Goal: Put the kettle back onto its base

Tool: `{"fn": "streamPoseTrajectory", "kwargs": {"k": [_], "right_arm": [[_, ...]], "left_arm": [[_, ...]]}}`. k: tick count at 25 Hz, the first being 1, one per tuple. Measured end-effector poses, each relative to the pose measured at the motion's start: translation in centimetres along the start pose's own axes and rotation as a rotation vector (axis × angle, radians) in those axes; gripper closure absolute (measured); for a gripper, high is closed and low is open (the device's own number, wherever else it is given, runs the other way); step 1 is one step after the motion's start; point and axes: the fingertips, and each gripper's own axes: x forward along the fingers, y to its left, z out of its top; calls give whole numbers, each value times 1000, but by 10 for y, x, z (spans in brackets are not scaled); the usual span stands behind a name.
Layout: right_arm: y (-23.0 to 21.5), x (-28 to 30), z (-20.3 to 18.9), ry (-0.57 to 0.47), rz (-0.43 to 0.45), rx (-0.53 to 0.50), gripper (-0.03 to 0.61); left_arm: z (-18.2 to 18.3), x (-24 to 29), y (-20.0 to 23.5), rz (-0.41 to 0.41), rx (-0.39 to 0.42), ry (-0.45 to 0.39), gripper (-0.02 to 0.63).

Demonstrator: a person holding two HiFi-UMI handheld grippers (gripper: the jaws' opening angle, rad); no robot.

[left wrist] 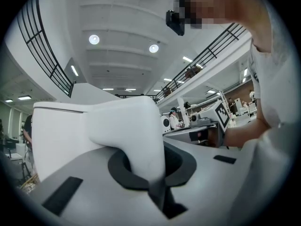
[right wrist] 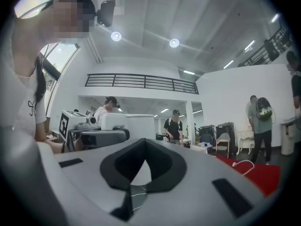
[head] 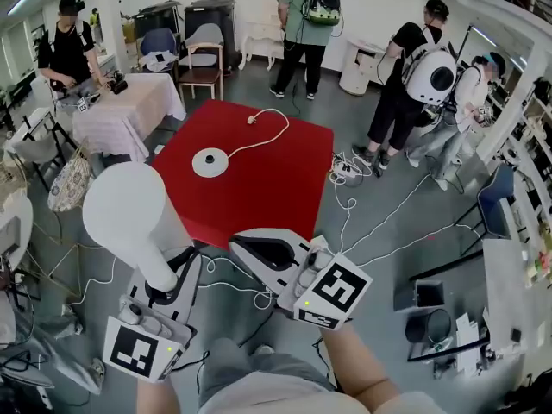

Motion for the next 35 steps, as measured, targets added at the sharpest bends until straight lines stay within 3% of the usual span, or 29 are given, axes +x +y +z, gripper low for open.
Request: {"fn": "streamPoseTrajectory", "kwargs": {"k": [17,22,35], "right_arm": [[-75,1,-7,1,-34,7,571],[-104,26,-13,10,-8,7,571],[-188,84,-15,2,32,19,571]], "left_arm": [[-13,75,15,-43,-4,22,588],[-29,101,35,-48,-19,58,588],[-45,170,104,-19,-30,60,588]]}}
